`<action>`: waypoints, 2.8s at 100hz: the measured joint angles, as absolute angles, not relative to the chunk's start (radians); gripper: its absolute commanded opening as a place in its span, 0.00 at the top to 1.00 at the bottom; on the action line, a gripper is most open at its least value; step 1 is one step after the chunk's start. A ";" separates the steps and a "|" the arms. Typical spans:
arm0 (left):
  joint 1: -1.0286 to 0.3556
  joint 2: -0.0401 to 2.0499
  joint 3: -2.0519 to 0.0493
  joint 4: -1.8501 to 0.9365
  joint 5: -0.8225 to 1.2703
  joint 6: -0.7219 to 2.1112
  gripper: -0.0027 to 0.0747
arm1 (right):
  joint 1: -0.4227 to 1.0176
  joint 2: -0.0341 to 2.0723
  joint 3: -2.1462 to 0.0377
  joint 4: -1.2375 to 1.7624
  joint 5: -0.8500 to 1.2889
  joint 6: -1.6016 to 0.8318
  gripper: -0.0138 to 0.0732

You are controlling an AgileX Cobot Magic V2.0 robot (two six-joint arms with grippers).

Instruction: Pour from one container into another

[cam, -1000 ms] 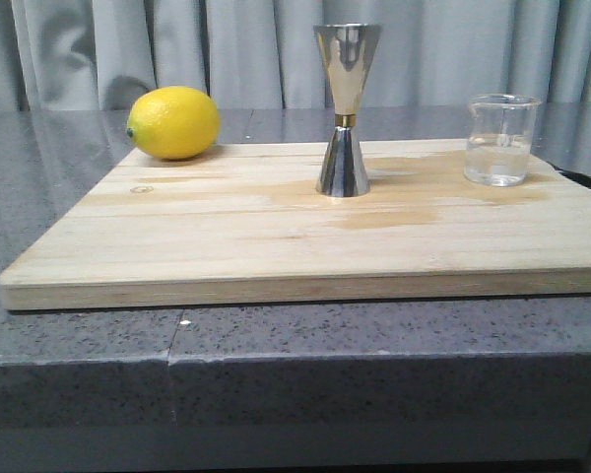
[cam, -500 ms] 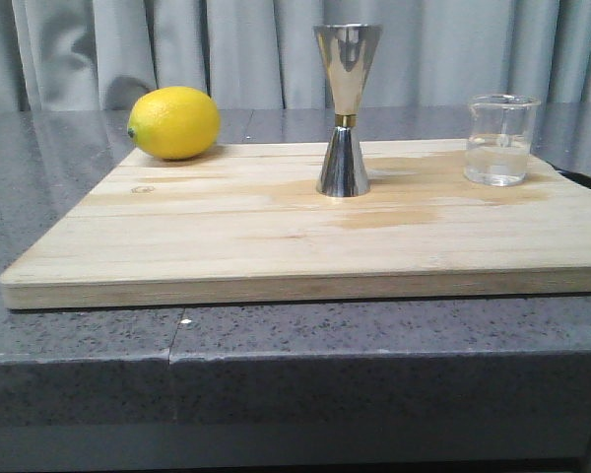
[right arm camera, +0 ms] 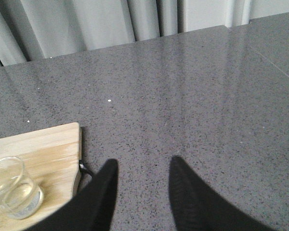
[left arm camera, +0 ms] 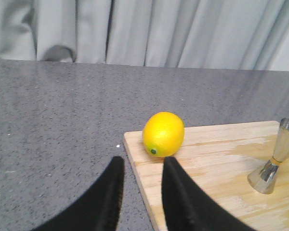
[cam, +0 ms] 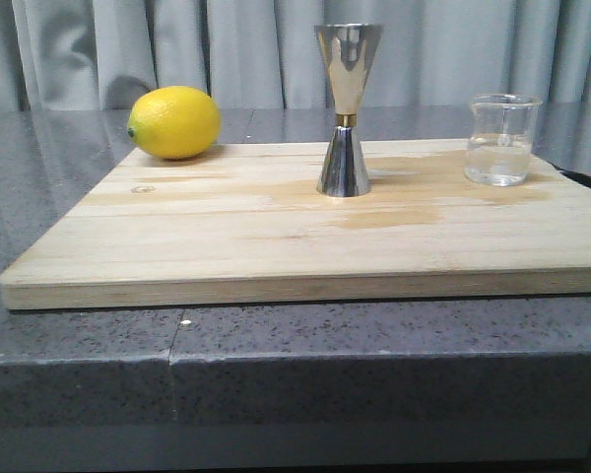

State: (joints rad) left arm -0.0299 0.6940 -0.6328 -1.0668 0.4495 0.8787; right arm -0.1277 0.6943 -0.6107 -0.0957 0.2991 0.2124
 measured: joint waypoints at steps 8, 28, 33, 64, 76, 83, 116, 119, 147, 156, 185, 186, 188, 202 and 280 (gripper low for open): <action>-0.030 0.747 -0.633 -1.195 0.467 1.017 0.39 | -0.128 0.725 -0.611 -0.092 0.267 0.213 0.35; -0.030 0.896 -0.633 -1.469 0.586 1.356 0.37 | -0.092 0.805 -0.611 -0.055 0.211 0.212 0.35; -0.030 0.944 -0.633 -1.534 0.613 1.431 0.37 | -0.072 0.827 -0.611 -0.053 0.205 0.212 0.35; -0.030 1.146 -0.635 -1.761 0.802 1.840 0.37 | 0.005 0.925 -0.611 -0.053 0.184 0.212 0.35; -0.030 1.206 -0.637 -1.764 0.874 1.939 0.37 | 0.009 0.938 -0.611 -0.053 0.178 0.212 0.35; -0.048 1.239 -0.641 -1.767 0.895 1.995 0.37 | 0.009 0.941 -0.611 -0.053 0.174 0.212 0.35; -0.240 1.407 -0.762 -1.769 0.908 2.085 0.37 | 0.009 0.941 -0.611 -0.053 0.173 0.212 0.35; -0.258 1.423 -0.779 -1.769 0.898 2.085 0.37 | 0.009 0.941 -0.611 -0.053 0.173 0.212 0.35; -0.365 1.594 -0.928 -1.771 0.858 2.110 0.37 | 0.009 0.941 -0.611 -0.053 0.173 0.212 0.35; -0.382 1.639 -0.960 -1.771 0.854 2.110 0.37 | 0.009 0.941 -0.611 -0.053 0.173 0.212 0.35; -0.434 1.760 -1.046 -1.772 0.846 2.112 0.37 | 0.009 0.941 -0.611 -0.053 0.172 0.212 0.35; -0.436 1.762 -1.048 -1.772 0.846 2.112 0.37 | 0.009 0.941 -0.611 -0.053 0.172 0.212 0.35; -0.439 1.769 -1.055 -1.772 0.846 2.112 0.37 | 0.009 0.941 -0.611 -0.053 0.172 0.212 0.35; -0.458 1.805 -1.097 -1.773 0.844 2.112 0.37 | 0.009 0.941 -0.611 -0.053 0.172 0.212 0.35; -0.524 1.944 -1.243 -1.774 0.841 2.112 0.37 | 0.009 0.941 -0.611 -0.053 0.172 0.212 0.35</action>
